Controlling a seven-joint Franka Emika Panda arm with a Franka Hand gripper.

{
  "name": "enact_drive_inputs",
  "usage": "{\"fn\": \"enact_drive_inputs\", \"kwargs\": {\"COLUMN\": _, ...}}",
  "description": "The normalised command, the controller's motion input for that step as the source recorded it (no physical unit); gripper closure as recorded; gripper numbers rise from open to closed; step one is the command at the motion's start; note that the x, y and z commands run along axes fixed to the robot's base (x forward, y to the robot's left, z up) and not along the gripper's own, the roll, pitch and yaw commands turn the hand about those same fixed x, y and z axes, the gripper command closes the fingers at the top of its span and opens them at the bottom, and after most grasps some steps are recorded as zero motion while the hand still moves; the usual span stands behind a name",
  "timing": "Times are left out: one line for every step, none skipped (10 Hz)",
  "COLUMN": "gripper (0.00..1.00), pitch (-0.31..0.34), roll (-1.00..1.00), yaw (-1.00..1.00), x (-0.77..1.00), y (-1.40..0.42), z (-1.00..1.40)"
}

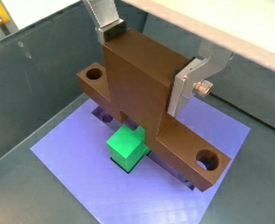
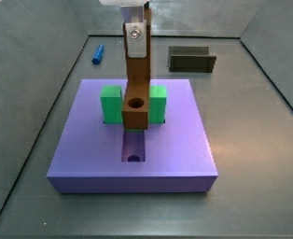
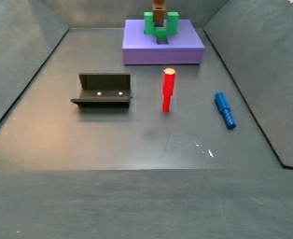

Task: Pick up the brown object. Move up. Move to above the board. Insert the brown object.
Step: Insert the brown object.

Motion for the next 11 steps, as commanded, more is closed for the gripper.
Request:
{"fn": "enact_drive_inputs", "kwargs": {"gripper": 1.0, "pitch": -0.003, "roll": 0.12, "yaw": 0.29, "x": 0.0, "y": -0.04, "z": -0.12}}
{"fn": "enact_drive_inputs", "kwargs": {"gripper": 1.0, "pitch": -0.034, "roll": 0.12, "yaw": 0.4, "x": 0.0, "y": -0.05, "z": -0.13}}
{"fn": "enact_drive_inputs", "kwargs": {"gripper": 1.0, "pitch": -0.024, "roll": 0.1, "yaw": 0.35, "x": 0.0, "y": -0.09, "z": -0.05}}
{"fn": "enact_drive_inputs", "kwargs": {"gripper": 1.0, "pitch": 0.0, "roll": 0.07, "yaw": 0.03, "x": 0.0, "y": 0.0, "z": -0.06}}
{"fn": "enact_drive_inputs", "kwargs": {"gripper": 1.0, "pitch": -0.034, "roll": 0.03, "yaw": 0.0, "x": -0.02, "y": 0.0, "z": -0.23}}
{"fn": "enact_drive_inputs", "kwargs": {"gripper": 1.0, "pitch": -0.027, "roll": 0.03, "yaw": 0.0, "x": -0.04, "y": 0.0, "z": -0.22}}
{"fn": "enact_drive_inputs", "kwargs": {"gripper": 1.0, "pitch": -0.026, "roll": 0.04, "yaw": 0.0, "x": -0.03, "y": 0.0, "z": -0.21}}
{"fn": "enact_drive_inputs", "kwargs": {"gripper": 1.0, "pitch": -0.04, "roll": 0.02, "yaw": 0.0, "x": -0.01, "y": -0.01, "z": -0.21}}
{"fn": "enact_drive_inputs", "kwargs": {"gripper": 1.0, "pitch": -0.044, "roll": 0.0, "yaw": 0.0, "x": 0.0, "y": -0.05, "z": -0.19}}
{"fn": "enact_drive_inputs", "kwargs": {"gripper": 1.0, "pitch": -0.06, "roll": 0.0, "yaw": 0.0, "x": 0.0, "y": 0.0, "z": -0.25}}
{"fn": "enact_drive_inputs", "kwargs": {"gripper": 1.0, "pitch": -0.084, "roll": 0.0, "yaw": 0.0, "x": 0.0, "y": 0.0, "z": -0.32}}
